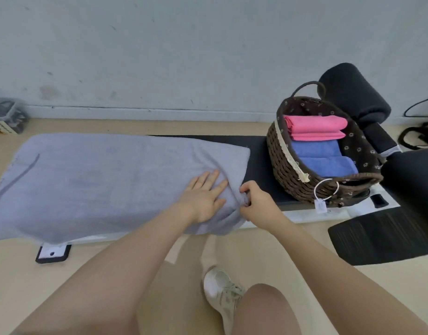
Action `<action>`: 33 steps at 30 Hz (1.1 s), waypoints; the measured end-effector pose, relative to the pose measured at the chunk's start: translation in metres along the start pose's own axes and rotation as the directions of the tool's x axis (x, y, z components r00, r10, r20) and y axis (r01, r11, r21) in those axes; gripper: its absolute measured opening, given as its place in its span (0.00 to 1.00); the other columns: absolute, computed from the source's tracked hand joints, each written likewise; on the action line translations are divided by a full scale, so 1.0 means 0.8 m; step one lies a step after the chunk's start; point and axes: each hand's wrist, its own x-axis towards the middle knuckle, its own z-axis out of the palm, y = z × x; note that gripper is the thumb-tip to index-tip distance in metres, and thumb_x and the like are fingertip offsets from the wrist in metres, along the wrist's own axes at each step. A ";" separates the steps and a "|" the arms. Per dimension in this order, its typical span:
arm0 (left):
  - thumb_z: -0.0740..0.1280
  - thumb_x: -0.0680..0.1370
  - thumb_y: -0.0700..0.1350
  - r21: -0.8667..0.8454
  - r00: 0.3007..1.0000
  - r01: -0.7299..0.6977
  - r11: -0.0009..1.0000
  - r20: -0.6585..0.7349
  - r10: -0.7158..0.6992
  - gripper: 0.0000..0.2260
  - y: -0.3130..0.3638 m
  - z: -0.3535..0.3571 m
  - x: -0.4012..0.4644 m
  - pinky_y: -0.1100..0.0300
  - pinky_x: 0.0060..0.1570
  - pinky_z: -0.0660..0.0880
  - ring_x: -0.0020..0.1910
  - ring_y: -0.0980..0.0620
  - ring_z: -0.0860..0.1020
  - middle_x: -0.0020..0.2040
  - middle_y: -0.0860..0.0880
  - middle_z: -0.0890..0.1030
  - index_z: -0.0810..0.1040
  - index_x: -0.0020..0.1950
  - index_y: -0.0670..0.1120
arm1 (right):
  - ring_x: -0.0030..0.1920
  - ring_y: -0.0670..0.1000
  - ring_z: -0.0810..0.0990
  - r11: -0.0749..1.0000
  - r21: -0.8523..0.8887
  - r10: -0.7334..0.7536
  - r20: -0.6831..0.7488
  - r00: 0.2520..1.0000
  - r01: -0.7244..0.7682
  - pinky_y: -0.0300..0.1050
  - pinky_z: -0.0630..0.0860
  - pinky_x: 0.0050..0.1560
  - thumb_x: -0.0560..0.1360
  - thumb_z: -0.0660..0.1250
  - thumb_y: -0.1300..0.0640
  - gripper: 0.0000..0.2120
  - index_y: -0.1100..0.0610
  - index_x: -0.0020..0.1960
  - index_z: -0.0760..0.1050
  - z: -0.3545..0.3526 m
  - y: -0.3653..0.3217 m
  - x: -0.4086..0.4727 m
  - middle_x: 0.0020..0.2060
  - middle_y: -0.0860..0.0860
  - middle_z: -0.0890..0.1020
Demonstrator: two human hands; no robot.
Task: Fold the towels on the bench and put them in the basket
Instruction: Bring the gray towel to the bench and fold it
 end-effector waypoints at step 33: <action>0.38 0.73 0.66 0.059 0.956 0.087 0.994 -0.284 -0.067 0.37 -0.084 -0.046 0.100 0.54 0.74 0.41 0.77 0.50 0.45 0.78 0.49 0.45 0.46 0.77 0.49 | 0.62 0.60 0.67 0.923 -0.383 -0.178 -0.364 0.914 0.027 0.52 0.65 0.59 0.74 0.59 0.66 0.19 0.57 0.64 0.68 -0.025 -0.049 0.175 0.67 0.58 0.65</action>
